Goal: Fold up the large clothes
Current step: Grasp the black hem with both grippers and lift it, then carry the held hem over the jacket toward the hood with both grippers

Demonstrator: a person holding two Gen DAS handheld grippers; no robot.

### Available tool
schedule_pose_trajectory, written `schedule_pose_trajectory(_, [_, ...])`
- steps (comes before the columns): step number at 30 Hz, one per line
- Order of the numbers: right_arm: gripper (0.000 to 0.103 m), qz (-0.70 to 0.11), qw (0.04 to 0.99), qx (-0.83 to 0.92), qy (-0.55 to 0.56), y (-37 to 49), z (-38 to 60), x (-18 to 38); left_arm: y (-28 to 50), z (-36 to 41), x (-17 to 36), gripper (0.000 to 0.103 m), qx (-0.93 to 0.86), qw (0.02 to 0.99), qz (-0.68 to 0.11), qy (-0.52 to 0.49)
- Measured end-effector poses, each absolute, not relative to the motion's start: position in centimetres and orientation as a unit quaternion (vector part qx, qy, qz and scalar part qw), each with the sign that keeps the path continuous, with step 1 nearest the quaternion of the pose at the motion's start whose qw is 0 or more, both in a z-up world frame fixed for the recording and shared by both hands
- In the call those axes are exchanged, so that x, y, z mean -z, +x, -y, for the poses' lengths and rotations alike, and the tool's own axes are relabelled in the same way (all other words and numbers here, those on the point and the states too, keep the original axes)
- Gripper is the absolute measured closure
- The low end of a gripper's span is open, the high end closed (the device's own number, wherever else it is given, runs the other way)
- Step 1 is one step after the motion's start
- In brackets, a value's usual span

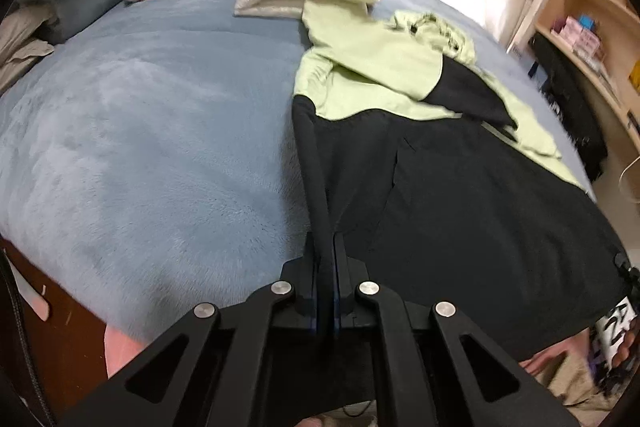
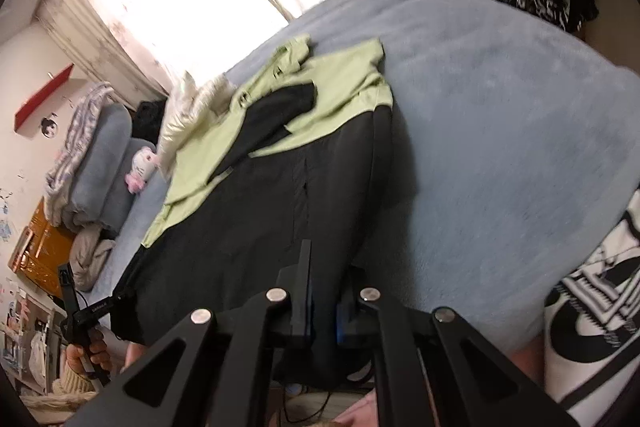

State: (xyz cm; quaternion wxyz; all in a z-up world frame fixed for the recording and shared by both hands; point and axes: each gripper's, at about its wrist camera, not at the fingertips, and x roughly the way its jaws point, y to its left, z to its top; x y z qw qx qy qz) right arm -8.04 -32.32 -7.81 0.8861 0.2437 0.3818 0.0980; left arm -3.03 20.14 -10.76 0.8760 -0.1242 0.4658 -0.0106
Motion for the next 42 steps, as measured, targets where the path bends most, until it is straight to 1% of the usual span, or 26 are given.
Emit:
schedule_pose_trajectory(8, [0.097, -0.355, 0.9, -0.119, 0.225, -10.8, 32.1, 3.3, -6.2, -20.1, 5.8, 0.101, 0.05, 0.881, -0.446, -0.148])
schedule_pose_trajectory(12, [0.097, -0.345, 0.902, -0.121, 0.23, -11.5, 32.7, 1.5, -5.0, -21.1, 2.8, 0.101, 0.077, 0.877, -0.428, -0.205])
schedule_pose_trajectory(16, [0.097, -0.328, 0.899, -0.129, 0.261, -10.0, 33.7, -0.1, -3.0, -21.5, 0.8, 0.101, 0.083, 0.882, -0.407, -0.224])
schedule_pose_trajectory(22, [0.097, -0.317, 0.887, -0.126, 0.312, -4.1, 34.9, -2.2, 3.5, -22.7, -0.5, 0.101, 0.069, 0.877, -0.386, -0.278])
schedule_pose_trajectory(27, [0.097, -0.31, 0.878, -0.115, 0.345, 3.9, 36.2, -3.5, 12.2, -23.9, 0.2, 0.099, 0.039, 0.87, -0.382, -0.309])
schedule_pose_trajectory(30, [0.093, -0.315, 0.876, -0.097, 0.353, 9.1, 36.3, -3.5, 17.2, -24.2, 1.0, 0.097, 0.024, 0.868, -0.377, -0.321])
schedule_pose_trajectory(31, [0.092, -0.319, 0.876, -0.088, 0.351, 11.1, 36.3, -3.3, 19.0, -24.2, 1.2, 0.095, 0.018, 0.871, -0.375, -0.317])
schedule_pose_trajectory(32, [0.091, -0.326, 0.877, -0.072, 0.345, 13.8, 36.2, -2.9, 21.1, -24.2, 1.6, 0.085, 0.011, 0.872, -0.375, -0.314])
schedule_pose_trajectory(33, [0.09, -0.332, 0.877, -0.064, 0.341, 15.6, 36.1, -2.4, 23.1, -24.3, 2.1, 0.065, 0.002, 0.872, -0.375, -0.315])
schedule_pose_trajectory(34, [0.083, -0.344, 0.874, -0.057, 0.34, 17.7, 36.1, -1.7, 24.2, -24.3, 2.4, 0.053, 0.001, 0.871, -0.375, -0.317])
schedule_pose_trajectory(35, [0.066, -0.354, 0.868, -0.055, 0.344, 19.3, 36.1, -1.0, 25.8, -24.5, 3.0, 0.033, -0.003, 0.867, -0.382, -0.321])
schedule_pose_trajectory(36, [0.056, -0.365, 0.86, -0.053, 0.352, 20.8, 36.2, -0.2, 26.9, -24.6, 3.5, 0.03, -0.009, 0.864, -0.382, -0.327])
schedule_pose_trajectory(37, [0.04, -0.373, 0.853, -0.048, 0.362, 22.4, 36.2, 0.8, 28.0, -24.8, 4.2, 0.029, -0.017, 0.863, -0.384, -0.328])
schedule_pose_trajectory(38, [0.031, -0.375, 0.85, -0.044, 0.367, 23.3, 36.2, 1.4, 29.4, -24.7, 5.1, 0.029, -0.023, 0.86, -0.393, -0.325])
schedule_pose_trajectory(39, [0.029, -0.378, 0.848, -0.043, 0.37, 24.1, 36.2, 2.1, 29.9, -24.8, 5.6, 0.029, -0.026, 0.858, -0.399, -0.323])
schedule_pose_trajectory(42, [0.028, -0.398, 0.848, -0.037, 0.349, 26.0, 35.7, 4.2, 31.6, -24.2, 8.2, 0.03, -0.031, 0.856, -0.428, -0.288])
